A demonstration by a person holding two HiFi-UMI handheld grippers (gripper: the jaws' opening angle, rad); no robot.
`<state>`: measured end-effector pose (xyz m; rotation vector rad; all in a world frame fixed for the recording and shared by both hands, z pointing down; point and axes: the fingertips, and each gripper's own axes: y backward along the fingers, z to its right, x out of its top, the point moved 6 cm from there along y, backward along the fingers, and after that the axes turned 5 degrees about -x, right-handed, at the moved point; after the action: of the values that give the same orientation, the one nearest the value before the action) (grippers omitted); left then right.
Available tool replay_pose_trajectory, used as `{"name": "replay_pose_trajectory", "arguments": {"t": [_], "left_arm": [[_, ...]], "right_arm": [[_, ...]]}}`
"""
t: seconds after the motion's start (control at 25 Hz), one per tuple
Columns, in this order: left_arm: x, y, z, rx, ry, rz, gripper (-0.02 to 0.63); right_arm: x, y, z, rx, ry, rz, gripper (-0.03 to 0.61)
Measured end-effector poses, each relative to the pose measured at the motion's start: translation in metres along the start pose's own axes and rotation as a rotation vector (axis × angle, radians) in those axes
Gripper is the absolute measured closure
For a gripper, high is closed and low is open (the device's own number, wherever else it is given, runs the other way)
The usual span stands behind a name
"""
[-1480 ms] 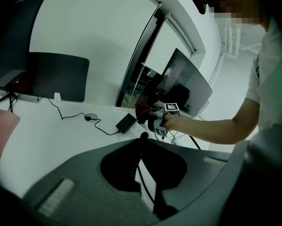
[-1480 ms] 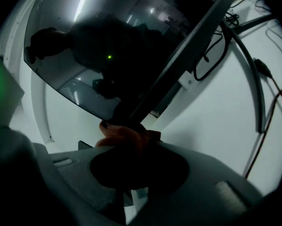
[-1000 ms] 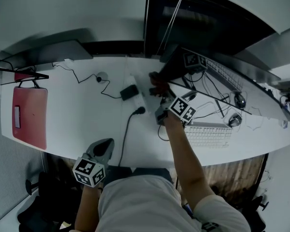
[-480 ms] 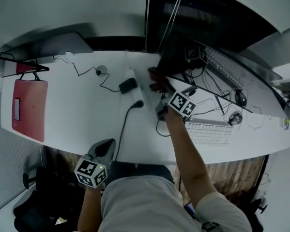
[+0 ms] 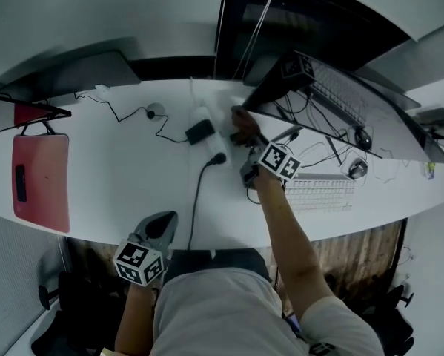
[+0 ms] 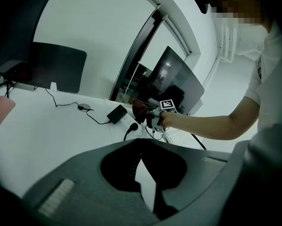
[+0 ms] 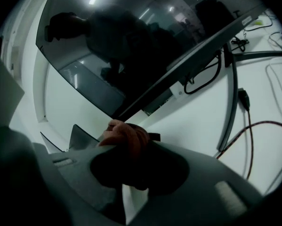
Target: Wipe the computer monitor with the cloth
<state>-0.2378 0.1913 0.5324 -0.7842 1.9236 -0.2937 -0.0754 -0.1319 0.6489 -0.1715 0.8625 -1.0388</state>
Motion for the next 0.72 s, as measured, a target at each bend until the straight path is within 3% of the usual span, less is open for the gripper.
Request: {"name": "replay_pose_trajectory", "arguments": {"t": [0.28, 0.72], "left_arm": [[-0.005, 0.004, -0.017, -0.069, -0.025, -0.013, 0.604], [-0.003, -0.005, -0.021, -0.078, -0.033, -0.008, 0.604]], "right_arm": [[0.02, 0.01, 0.008, -0.07, -0.036, 0.132, 0.483], [0.033, 0.013, 0.021, -0.065, -0.083, 0.171, 0.483]]}}
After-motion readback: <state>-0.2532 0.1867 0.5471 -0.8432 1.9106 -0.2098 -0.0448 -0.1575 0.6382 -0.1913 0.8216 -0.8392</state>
